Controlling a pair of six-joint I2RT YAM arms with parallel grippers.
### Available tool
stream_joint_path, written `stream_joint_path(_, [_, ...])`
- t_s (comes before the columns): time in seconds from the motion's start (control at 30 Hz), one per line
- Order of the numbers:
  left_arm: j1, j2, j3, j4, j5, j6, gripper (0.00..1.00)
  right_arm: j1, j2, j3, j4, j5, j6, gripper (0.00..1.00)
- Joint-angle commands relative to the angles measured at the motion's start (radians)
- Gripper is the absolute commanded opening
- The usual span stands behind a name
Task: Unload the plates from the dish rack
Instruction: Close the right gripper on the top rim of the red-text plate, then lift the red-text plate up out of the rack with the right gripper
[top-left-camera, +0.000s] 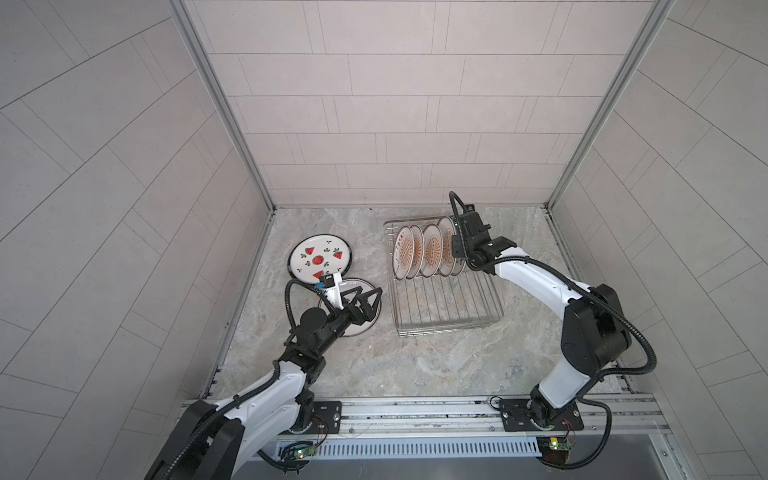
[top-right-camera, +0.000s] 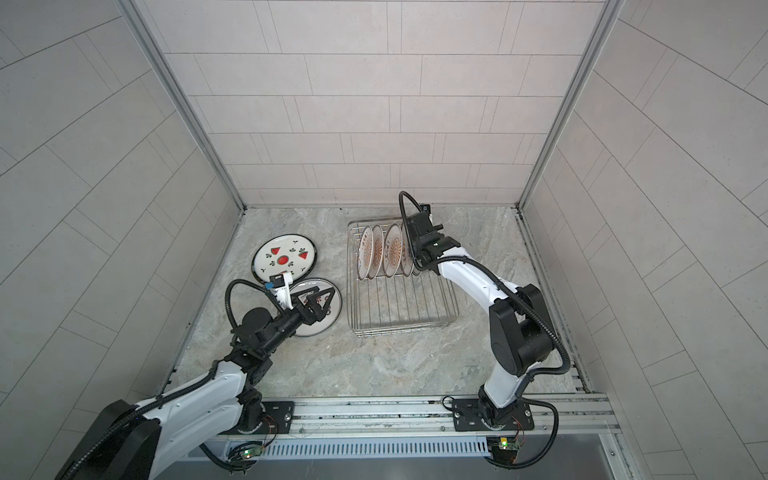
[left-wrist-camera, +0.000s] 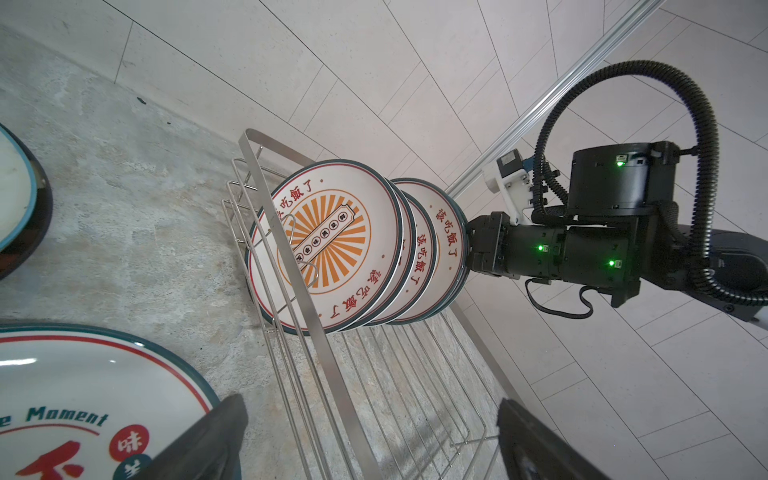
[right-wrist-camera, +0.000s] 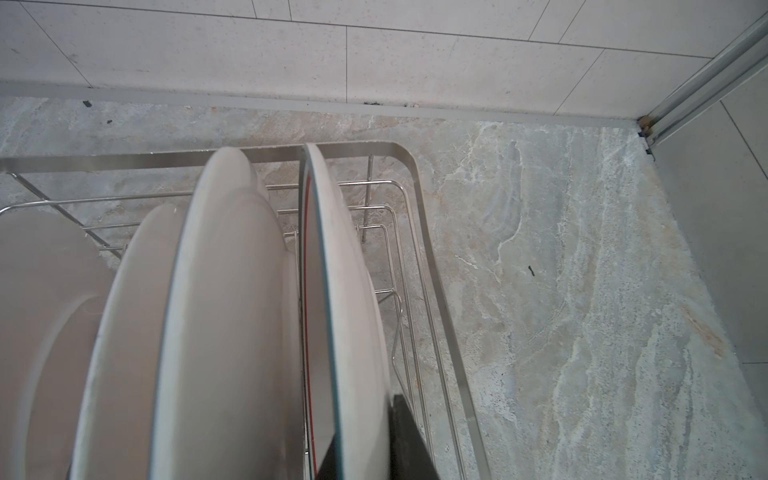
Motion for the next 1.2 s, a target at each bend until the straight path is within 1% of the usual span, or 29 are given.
stream_joint_path(0.0, [-0.004, -0.007, 0.022, 0.005, -0.025, -0.009, 1.00, 0.005, -0.004, 0.001, 0.024, -0.003, -0.010, 0.14])
stream_joint_path(0.1, [-0.003, -0.012, 0.019, 0.003, -0.032, -0.009, 1.00, 0.010, -0.005, 0.003, 0.026, 0.013, -0.015, 0.13])
stream_joint_path(0.27, [-0.005, -0.030, 0.018, -0.016, -0.043, -0.009, 1.00, 0.031, -0.017, 0.021, 0.005, 0.110, -0.035, 0.12])
stream_joint_path(0.33, [-0.004, -0.037, 0.017, -0.028, -0.054, -0.009, 1.00, 0.033, -0.023, 0.022, 0.000, 0.130, -0.037, 0.10])
stream_joint_path(0.6, [-0.004, -0.069, 0.013, -0.056, -0.072, -0.009, 1.00, 0.040, -0.049, 0.031, 0.000, 0.129, -0.051, 0.10])
stream_joint_path(0.7, [-0.004, -0.077, 0.010, -0.060, -0.076, -0.010, 1.00, 0.045, -0.068, 0.037, -0.007, 0.148, -0.055, 0.10])
stream_joint_path(0.87, [-0.005, -0.086, 0.008, -0.068, -0.080, -0.010, 1.00, 0.053, -0.122, 0.025, -0.016, 0.195, -0.063, 0.10])
stream_joint_path(1.17, [-0.004, -0.086, 0.010, -0.067, -0.072, -0.009, 1.00, 0.059, -0.231, -0.031, -0.029, 0.216, -0.063, 0.10])
